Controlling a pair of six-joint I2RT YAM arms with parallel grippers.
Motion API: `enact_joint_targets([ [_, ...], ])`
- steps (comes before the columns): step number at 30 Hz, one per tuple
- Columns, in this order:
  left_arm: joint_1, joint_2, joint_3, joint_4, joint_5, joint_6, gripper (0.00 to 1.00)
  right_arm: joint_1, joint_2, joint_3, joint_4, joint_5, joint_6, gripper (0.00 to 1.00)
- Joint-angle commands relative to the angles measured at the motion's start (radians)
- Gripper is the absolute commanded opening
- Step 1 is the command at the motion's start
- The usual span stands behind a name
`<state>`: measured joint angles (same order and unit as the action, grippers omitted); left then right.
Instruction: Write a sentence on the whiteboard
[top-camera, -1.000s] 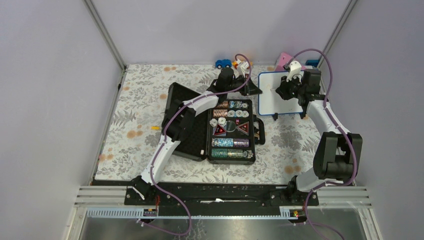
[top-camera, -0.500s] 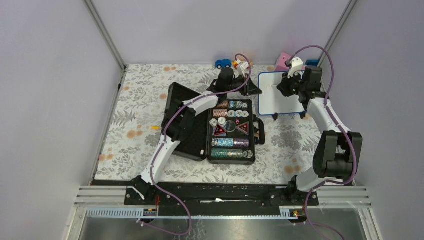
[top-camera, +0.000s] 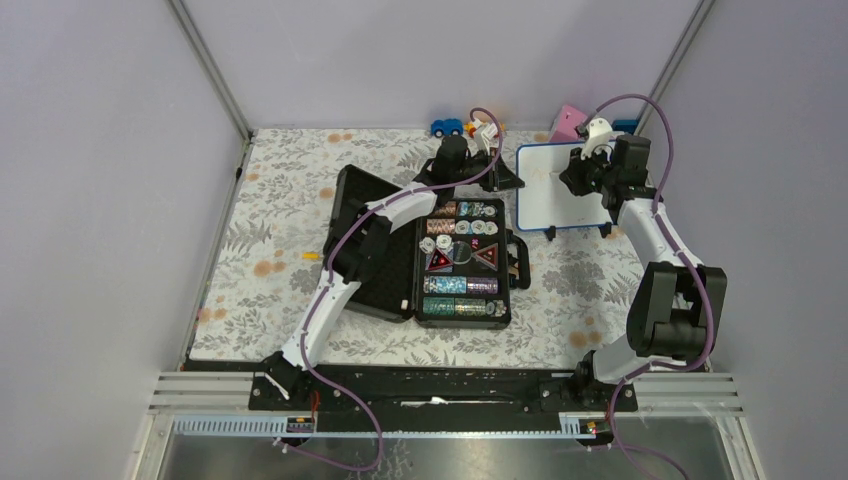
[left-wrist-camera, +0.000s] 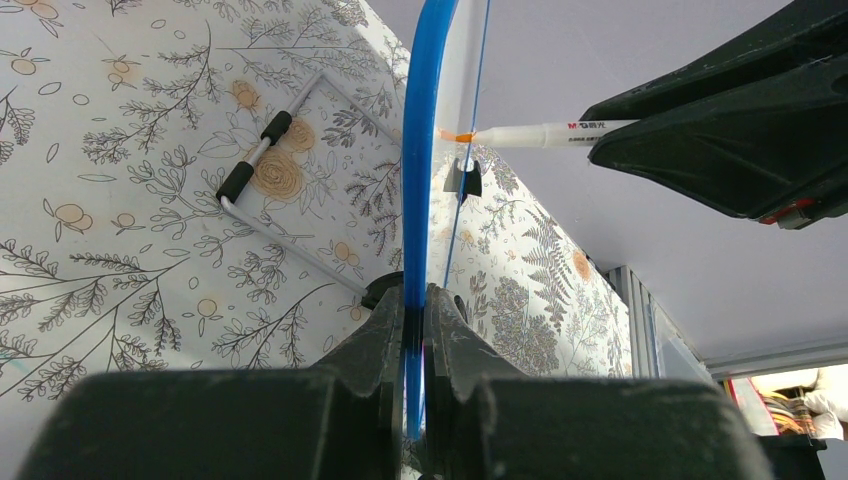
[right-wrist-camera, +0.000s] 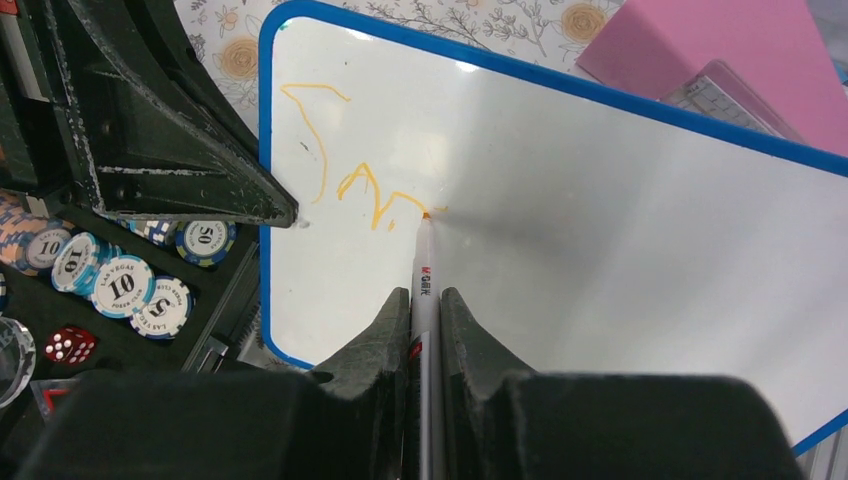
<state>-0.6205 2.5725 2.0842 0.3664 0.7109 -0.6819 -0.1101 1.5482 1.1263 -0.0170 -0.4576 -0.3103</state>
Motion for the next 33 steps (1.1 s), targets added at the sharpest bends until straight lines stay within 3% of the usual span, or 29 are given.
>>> enact_joint_targets([
  [1, -0.007, -0.002, -0.010, 0.027, 0.021, 0.000, 0.00, -0.007, -0.011, -0.024, -0.006, 0.006, -0.030, 0.00],
  [33, -0.007, -0.003, -0.010, 0.033, 0.024, -0.007, 0.00, -0.034, -0.061, 0.036, -0.029, -0.065, 0.024, 0.00],
])
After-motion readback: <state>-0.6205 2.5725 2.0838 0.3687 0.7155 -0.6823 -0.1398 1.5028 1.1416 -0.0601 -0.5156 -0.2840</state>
